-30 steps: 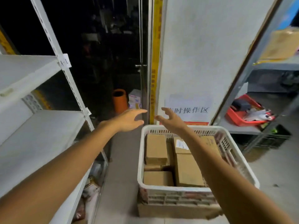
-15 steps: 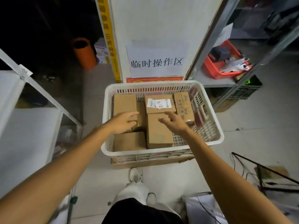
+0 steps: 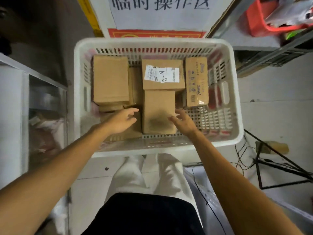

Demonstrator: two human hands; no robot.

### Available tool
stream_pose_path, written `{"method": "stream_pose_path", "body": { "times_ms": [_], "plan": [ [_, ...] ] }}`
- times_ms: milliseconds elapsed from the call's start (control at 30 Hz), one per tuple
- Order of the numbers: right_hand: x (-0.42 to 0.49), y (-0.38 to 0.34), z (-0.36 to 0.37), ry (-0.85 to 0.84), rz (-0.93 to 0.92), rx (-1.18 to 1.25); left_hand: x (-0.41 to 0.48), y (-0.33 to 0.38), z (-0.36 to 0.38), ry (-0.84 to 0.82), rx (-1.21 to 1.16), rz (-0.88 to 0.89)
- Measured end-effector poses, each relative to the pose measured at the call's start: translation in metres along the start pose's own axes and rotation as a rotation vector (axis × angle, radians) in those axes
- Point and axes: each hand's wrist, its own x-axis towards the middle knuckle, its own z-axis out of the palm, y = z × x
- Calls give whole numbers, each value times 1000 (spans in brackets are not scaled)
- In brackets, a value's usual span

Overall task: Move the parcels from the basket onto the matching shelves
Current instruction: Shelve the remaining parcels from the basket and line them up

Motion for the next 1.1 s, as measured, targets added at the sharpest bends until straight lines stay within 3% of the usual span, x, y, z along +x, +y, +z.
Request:
{"method": "stream_pose_path", "body": {
  "times_ms": [333, 600, 1100],
  "plan": [
    [91, 50, 13, -30, 96, 249, 67, -17, 73, 165, -252, -248],
    [109, 75, 26, -90, 163, 497, 77, -15, 97, 238, -693, -260],
    [18, 22, -5, -86, 76, 511, 1, 37, 44, 126, -559, -176]
  ]
}}
